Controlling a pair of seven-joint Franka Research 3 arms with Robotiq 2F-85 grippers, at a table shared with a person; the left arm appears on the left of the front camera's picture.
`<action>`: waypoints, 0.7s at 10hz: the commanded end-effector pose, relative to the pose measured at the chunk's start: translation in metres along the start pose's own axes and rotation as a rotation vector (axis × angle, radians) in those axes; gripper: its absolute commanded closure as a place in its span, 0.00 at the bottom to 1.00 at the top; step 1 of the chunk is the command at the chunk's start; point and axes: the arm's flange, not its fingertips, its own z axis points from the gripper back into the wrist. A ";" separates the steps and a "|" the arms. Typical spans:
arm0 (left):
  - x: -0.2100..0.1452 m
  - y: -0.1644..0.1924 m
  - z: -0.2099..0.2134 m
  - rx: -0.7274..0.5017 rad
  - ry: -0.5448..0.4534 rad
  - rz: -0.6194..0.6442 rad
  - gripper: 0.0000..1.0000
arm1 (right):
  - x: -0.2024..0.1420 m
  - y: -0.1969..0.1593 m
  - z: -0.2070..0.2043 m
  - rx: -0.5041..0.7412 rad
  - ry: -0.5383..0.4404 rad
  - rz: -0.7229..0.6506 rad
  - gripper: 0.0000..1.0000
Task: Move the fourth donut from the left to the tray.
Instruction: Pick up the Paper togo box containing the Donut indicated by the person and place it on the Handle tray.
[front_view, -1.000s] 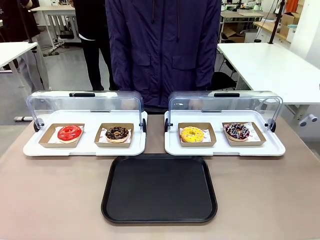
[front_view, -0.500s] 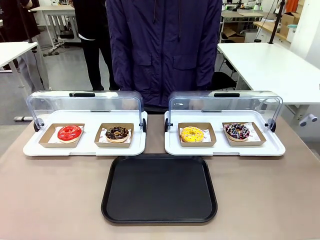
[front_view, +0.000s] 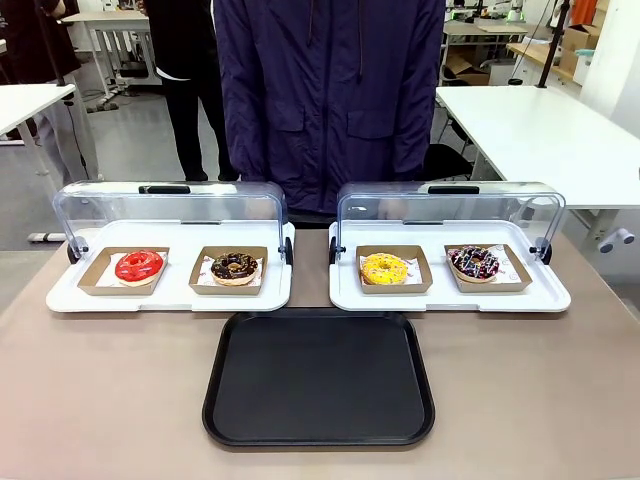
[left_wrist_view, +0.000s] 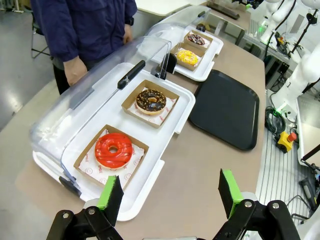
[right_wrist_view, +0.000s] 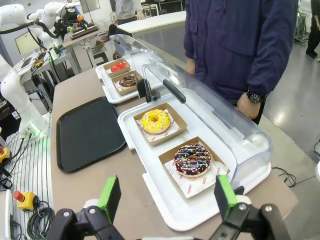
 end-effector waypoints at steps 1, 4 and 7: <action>0.000 -0.004 0.001 0.002 -0.009 -0.010 0.00 | 0.001 0.000 0.000 0.004 -0.008 0.009 0.00; 0.000 -0.004 0.001 0.002 -0.009 -0.010 0.00 | 0.001 0.000 0.000 0.004 -0.008 0.009 0.00; 0.000 -0.004 0.001 0.002 -0.009 -0.010 0.00 | 0.001 0.000 0.000 0.004 -0.008 0.009 0.00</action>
